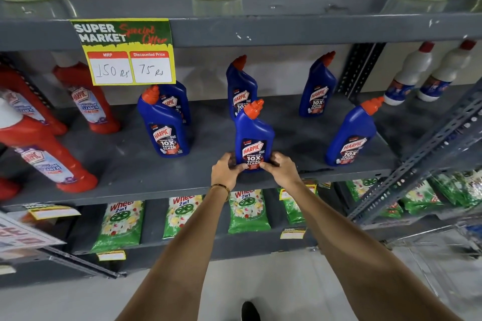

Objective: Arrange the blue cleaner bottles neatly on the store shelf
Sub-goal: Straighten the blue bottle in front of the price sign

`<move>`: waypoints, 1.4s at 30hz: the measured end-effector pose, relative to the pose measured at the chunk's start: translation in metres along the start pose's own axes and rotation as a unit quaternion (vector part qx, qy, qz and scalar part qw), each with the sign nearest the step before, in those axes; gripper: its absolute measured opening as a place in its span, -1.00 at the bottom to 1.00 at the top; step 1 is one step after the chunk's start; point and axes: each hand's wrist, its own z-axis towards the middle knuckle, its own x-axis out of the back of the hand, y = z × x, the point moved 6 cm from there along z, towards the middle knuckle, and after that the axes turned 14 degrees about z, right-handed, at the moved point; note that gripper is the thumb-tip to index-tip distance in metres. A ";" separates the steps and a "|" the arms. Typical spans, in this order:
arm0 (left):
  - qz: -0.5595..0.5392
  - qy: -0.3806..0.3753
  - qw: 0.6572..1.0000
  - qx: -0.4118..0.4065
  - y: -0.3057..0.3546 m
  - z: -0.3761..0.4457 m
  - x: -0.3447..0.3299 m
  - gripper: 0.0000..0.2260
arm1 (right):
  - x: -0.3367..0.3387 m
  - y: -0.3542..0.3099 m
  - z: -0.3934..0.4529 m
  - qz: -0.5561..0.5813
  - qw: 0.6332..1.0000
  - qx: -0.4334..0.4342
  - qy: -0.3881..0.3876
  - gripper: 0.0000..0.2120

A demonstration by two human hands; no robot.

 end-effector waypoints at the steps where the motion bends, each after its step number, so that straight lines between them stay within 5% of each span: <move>1: 0.002 -0.001 1.000 -0.001 0.000 0.000 0.000 -0.62 | 0.000 0.000 0.000 -0.001 1.000 0.000 0.000 -0.75; 31: 0.004 -0.014 1.000 -0.008 -0.002 -0.008 -0.001 -0.55 | 0.005 0.005 -0.004 0.060 0.997 -0.037 -0.018 -0.64; 36: -0.009 -0.011 1.000 0.004 -0.016 -0.007 0.012 -0.50 | 0.004 0.005 -0.016 0.057 0.996 -0.038 0.060 -0.62; 42: -0.012 -0.022 1.000 0.007 -0.053 -0.005 0.053 -0.52 | -0.011 0.004 -0.048 0.095 0.961 -0.063 0.251 -0.49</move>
